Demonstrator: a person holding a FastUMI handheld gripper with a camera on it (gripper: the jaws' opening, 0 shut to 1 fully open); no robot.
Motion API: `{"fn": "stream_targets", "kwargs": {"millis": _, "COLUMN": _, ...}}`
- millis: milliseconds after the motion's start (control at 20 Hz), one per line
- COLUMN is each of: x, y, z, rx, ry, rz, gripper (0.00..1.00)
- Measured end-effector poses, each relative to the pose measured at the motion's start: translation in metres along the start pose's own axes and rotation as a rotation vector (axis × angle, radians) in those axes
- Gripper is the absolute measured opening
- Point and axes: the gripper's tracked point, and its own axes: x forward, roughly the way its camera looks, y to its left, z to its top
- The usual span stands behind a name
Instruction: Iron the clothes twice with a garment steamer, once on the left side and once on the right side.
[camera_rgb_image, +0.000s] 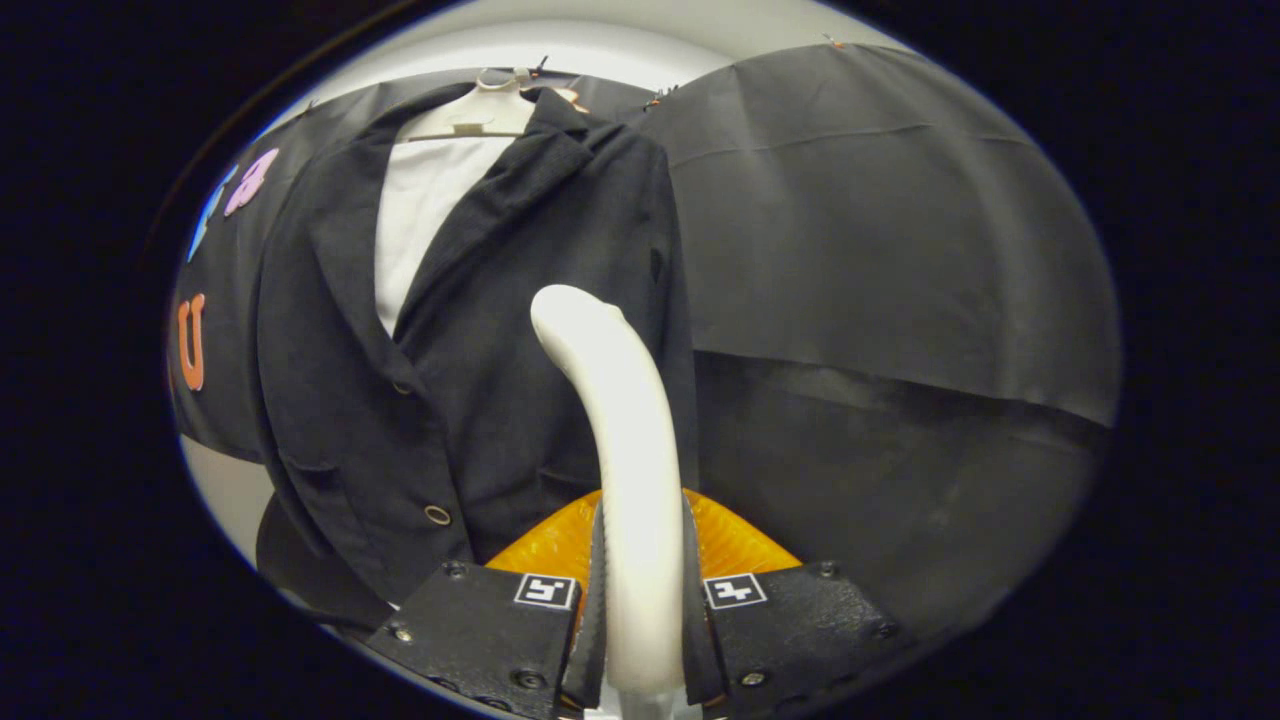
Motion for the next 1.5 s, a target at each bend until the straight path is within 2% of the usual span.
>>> {"fn": "stream_targets", "kwargs": {"millis": 750, "x": -0.004, "y": -0.011, "z": -0.08, "rx": 0.048, "ry": 0.164, "rz": -0.028, "gripper": 0.33}}
{"fn": "stream_targets", "kwargs": {"millis": 1500, "x": -0.005, "y": -0.009, "z": -0.158, "rx": 0.017, "ry": 0.312, "rz": -0.053, "gripper": 0.33}}
